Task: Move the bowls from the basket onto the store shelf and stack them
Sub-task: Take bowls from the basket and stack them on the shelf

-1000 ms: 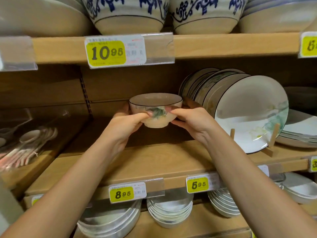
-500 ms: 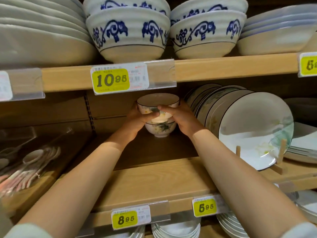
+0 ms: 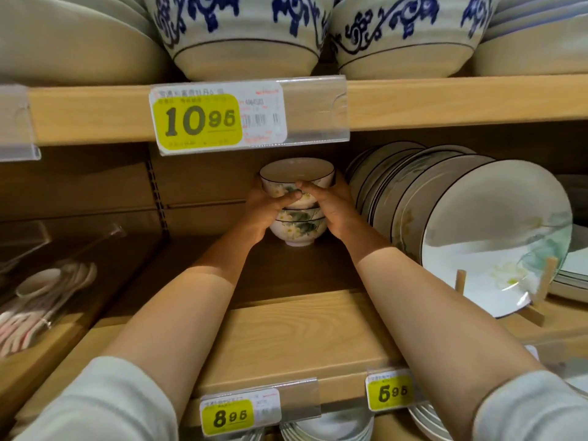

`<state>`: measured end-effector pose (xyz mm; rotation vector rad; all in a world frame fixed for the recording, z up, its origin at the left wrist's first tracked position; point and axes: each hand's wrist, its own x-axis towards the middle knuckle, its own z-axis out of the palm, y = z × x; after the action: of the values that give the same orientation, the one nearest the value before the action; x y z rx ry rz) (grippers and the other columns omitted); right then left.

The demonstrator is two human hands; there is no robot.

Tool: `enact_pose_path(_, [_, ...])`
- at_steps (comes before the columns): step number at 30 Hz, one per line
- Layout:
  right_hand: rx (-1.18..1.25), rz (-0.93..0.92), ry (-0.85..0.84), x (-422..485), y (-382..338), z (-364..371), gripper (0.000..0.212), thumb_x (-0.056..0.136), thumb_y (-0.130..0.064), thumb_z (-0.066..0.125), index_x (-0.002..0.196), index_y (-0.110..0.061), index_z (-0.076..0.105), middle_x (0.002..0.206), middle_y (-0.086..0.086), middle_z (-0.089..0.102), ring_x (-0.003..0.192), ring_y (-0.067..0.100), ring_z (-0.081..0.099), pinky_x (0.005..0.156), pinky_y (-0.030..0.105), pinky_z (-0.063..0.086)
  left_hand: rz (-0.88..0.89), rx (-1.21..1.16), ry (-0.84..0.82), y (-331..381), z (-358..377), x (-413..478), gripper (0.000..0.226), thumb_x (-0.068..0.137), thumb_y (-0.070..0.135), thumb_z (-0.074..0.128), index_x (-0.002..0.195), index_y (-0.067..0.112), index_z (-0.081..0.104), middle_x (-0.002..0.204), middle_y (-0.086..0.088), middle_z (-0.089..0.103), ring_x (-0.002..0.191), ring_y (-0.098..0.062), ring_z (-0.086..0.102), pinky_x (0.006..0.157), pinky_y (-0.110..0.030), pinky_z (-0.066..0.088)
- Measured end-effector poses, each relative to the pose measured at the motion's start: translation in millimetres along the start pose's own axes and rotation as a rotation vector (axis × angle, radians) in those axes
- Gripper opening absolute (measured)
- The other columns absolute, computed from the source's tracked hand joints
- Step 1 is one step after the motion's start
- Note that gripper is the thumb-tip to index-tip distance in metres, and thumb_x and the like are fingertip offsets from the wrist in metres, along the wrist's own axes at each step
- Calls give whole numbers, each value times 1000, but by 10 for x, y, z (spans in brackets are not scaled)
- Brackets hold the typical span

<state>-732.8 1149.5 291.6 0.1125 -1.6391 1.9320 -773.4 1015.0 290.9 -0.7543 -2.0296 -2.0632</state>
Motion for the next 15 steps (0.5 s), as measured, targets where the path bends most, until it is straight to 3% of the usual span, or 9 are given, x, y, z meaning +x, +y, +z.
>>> enact_pose_path(4, [-70,21,3,44,84,1,65,71,-14,83,128,-11,52,120,8,65,110,20,62,94,34,51,-38,17,14,-101,-19,60,72,72,12,83,134,11,45,122,-2,63,108,-12,62,81,-22,52])
enact_pose_path(7, [-101,34,-6,85,130,-3,65,72,-19,83,129,-14,52,121,6,65,110,19,62,96,35,50,-54,22,1,-144,-26,92,62,72,16,84,123,20,48,107,10,64,92,2,61,70,-14,50])
enact_pose_path(12, [-104,72,7,149,220,-6,63,73,-22,82,128,-15,53,120,5,65,110,19,62,95,35,50,-103,20,-23,-215,-22,169,46,74,17,83,105,30,52,99,12,63,89,-1,61,76,-21,50])
enact_pose_path(15, [-113,91,12,186,288,-20,62,73,-24,82,127,-15,54,119,5,66,109,19,62,94,35,50,-133,21,-35,-280,-8,192,35,76,18,82,92,32,53,89,16,63,80,5,60,65,-14,49])
